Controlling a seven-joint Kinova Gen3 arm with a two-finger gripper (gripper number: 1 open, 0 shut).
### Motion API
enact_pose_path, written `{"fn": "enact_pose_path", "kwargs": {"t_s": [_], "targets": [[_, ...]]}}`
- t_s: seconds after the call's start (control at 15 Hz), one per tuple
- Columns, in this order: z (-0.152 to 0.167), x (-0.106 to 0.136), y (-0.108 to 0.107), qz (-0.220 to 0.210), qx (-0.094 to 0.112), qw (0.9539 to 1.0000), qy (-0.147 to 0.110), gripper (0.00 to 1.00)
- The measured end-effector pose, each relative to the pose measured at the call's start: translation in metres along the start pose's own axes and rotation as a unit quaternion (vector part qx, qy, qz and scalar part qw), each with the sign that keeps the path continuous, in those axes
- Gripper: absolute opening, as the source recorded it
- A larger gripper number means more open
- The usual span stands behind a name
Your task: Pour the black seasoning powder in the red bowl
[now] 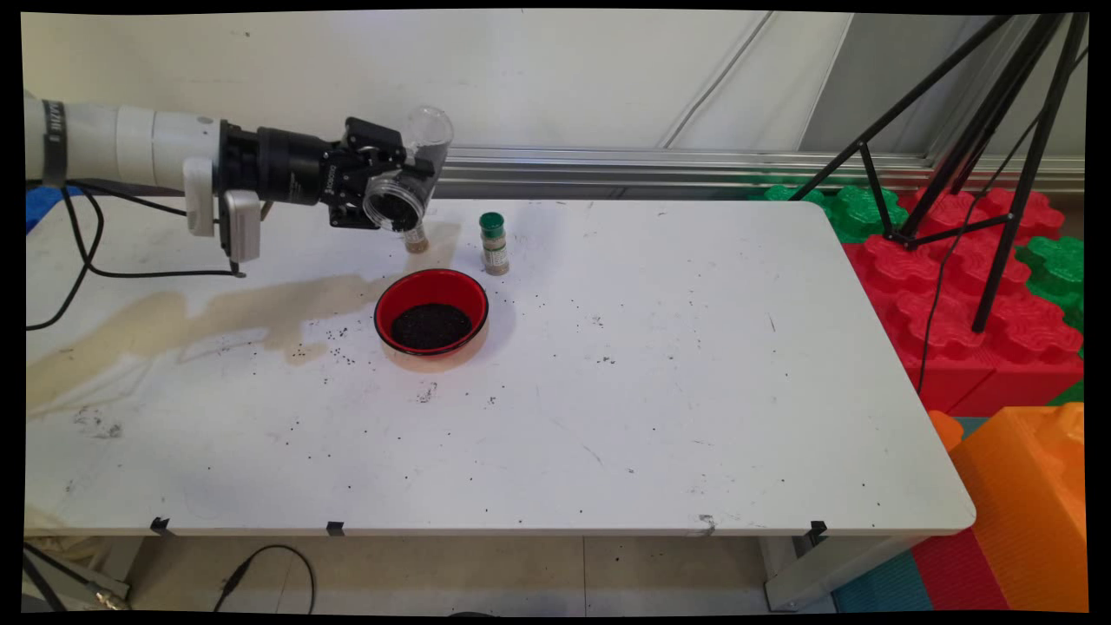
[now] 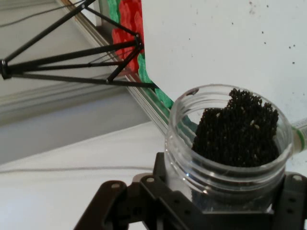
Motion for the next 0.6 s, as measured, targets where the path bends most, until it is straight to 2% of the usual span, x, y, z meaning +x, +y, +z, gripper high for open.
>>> {"fn": "enact_pose_path", "kwargs": {"t_s": [0.33,0.6], "targets": [[-0.009,0.001,-0.012,-0.047,-0.004,0.9989,-0.007,0.0],[-0.02,0.005,-0.024,-0.104,-0.011,0.9945,-0.011,0.0]]}}
